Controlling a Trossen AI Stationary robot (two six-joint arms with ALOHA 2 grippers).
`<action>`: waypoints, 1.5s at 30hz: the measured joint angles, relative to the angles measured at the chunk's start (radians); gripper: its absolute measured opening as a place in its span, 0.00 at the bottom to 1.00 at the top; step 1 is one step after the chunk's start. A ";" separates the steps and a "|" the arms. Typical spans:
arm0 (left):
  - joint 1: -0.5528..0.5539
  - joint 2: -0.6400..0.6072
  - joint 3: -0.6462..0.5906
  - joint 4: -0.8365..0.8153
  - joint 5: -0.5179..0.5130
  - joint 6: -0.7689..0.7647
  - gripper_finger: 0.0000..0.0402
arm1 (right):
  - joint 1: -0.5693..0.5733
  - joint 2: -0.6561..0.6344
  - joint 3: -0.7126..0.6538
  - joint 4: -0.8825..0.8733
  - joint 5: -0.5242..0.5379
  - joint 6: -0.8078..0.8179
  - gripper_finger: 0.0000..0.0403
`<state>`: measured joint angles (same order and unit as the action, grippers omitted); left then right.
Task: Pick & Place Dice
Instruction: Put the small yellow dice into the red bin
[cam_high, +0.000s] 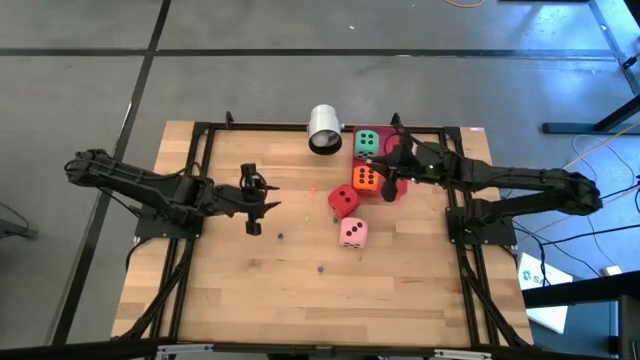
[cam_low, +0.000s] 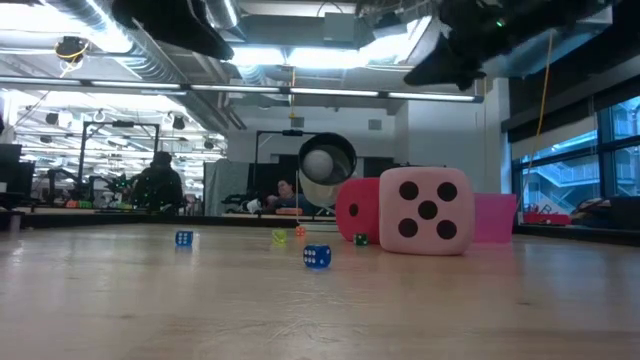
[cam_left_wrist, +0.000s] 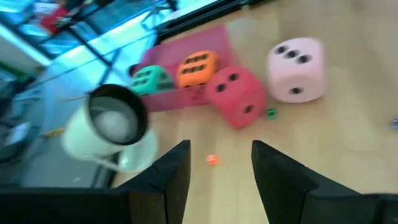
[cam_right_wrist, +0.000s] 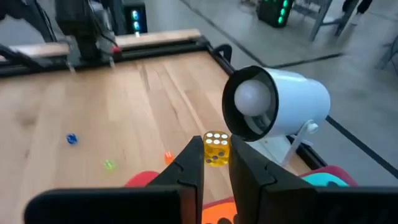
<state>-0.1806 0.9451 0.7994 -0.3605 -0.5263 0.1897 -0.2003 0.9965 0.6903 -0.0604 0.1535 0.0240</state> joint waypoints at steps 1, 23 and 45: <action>0.000 0.000 0.000 0.001 0.021 -0.004 0.41 | -0.003 -0.021 -0.027 0.032 -0.009 0.011 0.13; 0.267 -0.278 -0.385 0.442 0.407 -0.078 0.40 | -0.045 -0.337 -0.322 0.151 0.074 0.042 0.13; 0.368 -0.328 -0.586 0.686 0.574 -0.154 0.39 | -0.486 -0.323 -0.322 0.154 -0.340 0.074 0.13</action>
<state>0.1875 0.6170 0.2131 0.3252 0.0479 0.0358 -0.6864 0.6738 0.3686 0.0941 -0.1868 0.0978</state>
